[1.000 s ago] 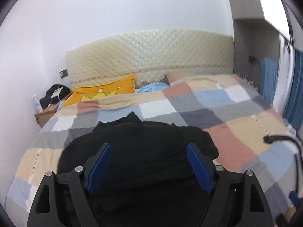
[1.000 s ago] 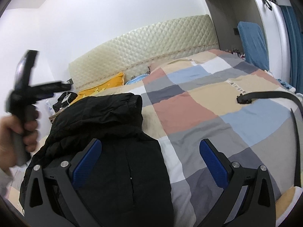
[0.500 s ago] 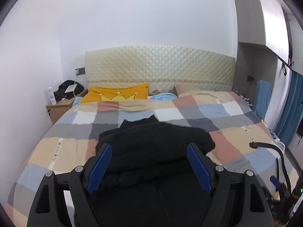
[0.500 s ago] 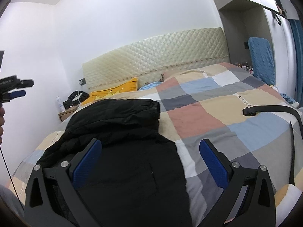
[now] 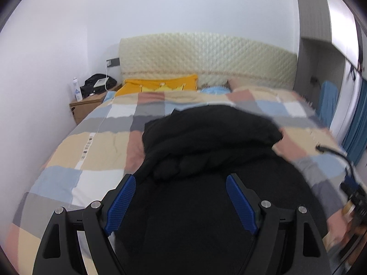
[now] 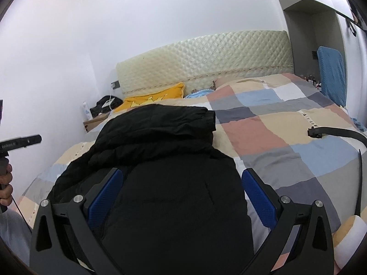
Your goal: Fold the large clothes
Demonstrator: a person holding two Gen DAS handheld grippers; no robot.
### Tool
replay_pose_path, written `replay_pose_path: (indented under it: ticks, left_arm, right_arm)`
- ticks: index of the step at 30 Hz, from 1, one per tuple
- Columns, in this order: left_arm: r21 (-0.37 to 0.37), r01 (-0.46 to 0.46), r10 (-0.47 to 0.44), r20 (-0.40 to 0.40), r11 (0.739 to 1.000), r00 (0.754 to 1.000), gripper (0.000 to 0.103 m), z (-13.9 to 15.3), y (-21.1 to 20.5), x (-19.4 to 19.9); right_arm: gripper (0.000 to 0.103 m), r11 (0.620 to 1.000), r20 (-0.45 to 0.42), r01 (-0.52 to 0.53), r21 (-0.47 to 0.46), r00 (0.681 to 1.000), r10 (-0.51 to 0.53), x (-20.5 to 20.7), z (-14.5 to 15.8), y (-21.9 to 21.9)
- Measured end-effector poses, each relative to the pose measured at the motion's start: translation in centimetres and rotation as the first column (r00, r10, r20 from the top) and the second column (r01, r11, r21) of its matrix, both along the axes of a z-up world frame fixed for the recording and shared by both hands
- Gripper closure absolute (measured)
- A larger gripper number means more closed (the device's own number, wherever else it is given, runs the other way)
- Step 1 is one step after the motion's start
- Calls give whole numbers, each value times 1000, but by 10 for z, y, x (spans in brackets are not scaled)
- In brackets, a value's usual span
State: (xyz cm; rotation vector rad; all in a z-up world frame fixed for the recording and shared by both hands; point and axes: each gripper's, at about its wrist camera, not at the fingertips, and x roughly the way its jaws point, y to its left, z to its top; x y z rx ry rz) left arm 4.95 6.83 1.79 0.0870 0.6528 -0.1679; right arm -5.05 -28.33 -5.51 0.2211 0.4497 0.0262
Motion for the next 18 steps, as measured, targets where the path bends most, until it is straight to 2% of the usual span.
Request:
replay_pose_path:
  ticks: [5,9,14,18]
  left_arm:
    - [43,-10,11,-27,999,1000,22,-20,15,11]
    - [-1,-15,15,-105,1000,994,22,-35,27,23]
    - [-33,-11,6,-161,999,987,22,-45,34,34]
    - [-68,-14,-1,-220,998,976,22,-55,41,39]
  right_arm:
    - [0,999,-49,-25,-32,999,23,8,-6,9]
    - [0,998,-110,-41,-45,993,36,17,-16,12]
    - [0,991,-150,-90,96,983,104,26,-25,-1]
    - [0,994,-203,-76,78,975,91,34,-26,-9]
